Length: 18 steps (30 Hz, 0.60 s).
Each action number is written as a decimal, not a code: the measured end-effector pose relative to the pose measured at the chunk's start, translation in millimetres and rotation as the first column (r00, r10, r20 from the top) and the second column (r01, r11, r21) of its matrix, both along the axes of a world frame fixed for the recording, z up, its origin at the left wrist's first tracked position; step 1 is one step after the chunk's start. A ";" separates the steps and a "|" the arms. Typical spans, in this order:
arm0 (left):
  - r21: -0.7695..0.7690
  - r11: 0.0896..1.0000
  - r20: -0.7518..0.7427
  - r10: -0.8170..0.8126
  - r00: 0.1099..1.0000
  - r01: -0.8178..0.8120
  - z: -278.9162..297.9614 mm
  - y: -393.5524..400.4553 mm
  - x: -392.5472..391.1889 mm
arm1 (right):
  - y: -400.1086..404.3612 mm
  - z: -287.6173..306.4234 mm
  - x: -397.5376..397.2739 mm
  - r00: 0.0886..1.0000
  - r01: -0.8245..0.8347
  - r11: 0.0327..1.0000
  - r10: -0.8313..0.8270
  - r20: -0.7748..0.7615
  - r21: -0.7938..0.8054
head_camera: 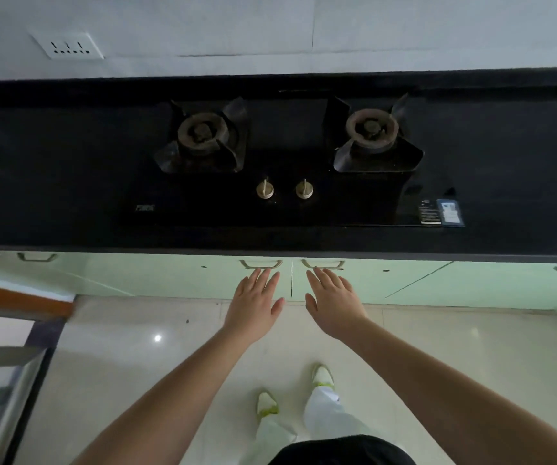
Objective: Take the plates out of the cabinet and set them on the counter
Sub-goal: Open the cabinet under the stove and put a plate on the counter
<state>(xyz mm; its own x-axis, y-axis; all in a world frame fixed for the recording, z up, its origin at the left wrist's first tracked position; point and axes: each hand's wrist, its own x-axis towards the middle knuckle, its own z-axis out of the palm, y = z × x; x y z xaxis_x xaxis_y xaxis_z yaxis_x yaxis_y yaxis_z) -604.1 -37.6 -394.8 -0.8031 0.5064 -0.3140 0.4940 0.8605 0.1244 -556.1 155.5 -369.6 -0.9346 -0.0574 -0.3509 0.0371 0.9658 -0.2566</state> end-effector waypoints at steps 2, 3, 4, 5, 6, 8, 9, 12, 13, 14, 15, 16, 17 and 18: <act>-0.020 1.000 0.024 0.008 1.000 -0.007 -9.3 6.9 -12.3 | 3.5 -12.0 -13.7 0.999 0.008 1.000 -0.007 0.039 -0.009; -0.031 0.999 0.032 0.014 0.999 -0.013 -14.2 10.4 -17.9 | 5.3 -17.6 -19.3 0.998 0.010 1.000 -0.009 0.058 -0.011; -0.042 0.999 0.041 0.024 0.999 -0.022 -18.6 14.0 -22.2 | 7.1 -22.8 -23.5 0.997 0.006 1.000 -0.005 0.078 -0.008; -0.050 0.998 0.051 0.037 0.998 -0.034 -22.9 17.4 -25.4 | 9.1 -27.5 -27.1 0.996 -0.002 1.000 0.003 0.093 -0.002; -0.056 0.997 0.061 0.049 0.997 -0.046 -27.2 20.7 -27.6 | 11.0 -31.9 -30.0 0.994 -0.011 1.000 0.011 0.107 0.004; -0.066 0.995 0.086 0.082 0.993 -0.077 -35.3 25.9 -32.3 | 14.3 -39.7 -36.0 0.991 -0.019 1.000 0.018 0.135 0.010; -0.072 0.993 0.103 0.105 0.989 -0.097 -39.0 27.6 -35.1 | 15.5 -43.6 -38.7 0.988 -0.019 1.000 0.017 0.152 0.013; -0.079 0.982 0.169 0.183 0.968 -0.172 -47.5 29.3 -41.5 | 16.0 -55.1 -45.2 0.978 -0.015 1.000 0.014 0.207 0.004; -0.069 0.978 0.182 0.204 0.962 -0.195 -49.1 29.4 -42.7 | 15.4 -58.2 -47.6 0.976 -0.007 1.000 0.009 0.219 -0.012; -0.053 0.975 0.178 0.221 0.959 -0.215 -50.7 29.6 -43.8 | 14.8 -60.9 -51.8 0.972 0.012 0.999 -0.003 0.234 -0.035; -0.041 0.972 0.166 0.236 0.958 -0.232 -51.9 30.0 -44.3 | 14.2 -62.5 -57.4 0.964 0.045 0.997 -0.026 0.263 -0.066; -0.037 0.967 0.159 0.256 0.954 -0.254 -52.5 31.2 -44.5 | 14.1 -63.4 -64.3 0.951 0.091 0.991 -0.059 0.303 -0.093; -0.045 0.961 0.162 0.278 0.947 -0.275 -52.7 33.0 -44.5 | 14.4 -63.5 -71.7 0.933 0.139 0.984 -0.092 0.347 -0.111; -0.063 0.955 0.172 0.295 0.940 -0.289 -52.4 35.1 -44.1 | 15.2 -63.6 -78.3 0.916 0.180 0.975 -0.118 0.384 -0.128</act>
<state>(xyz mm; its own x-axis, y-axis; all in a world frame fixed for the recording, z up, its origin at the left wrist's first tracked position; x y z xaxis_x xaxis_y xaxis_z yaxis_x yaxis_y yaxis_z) -648.2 -2.5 -447.2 -0.8437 0.2434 -0.4785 0.1931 0.9692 0.1525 -634.4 170.7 -433.2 -0.7404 -0.0106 -0.6721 0.2995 0.8899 -0.3440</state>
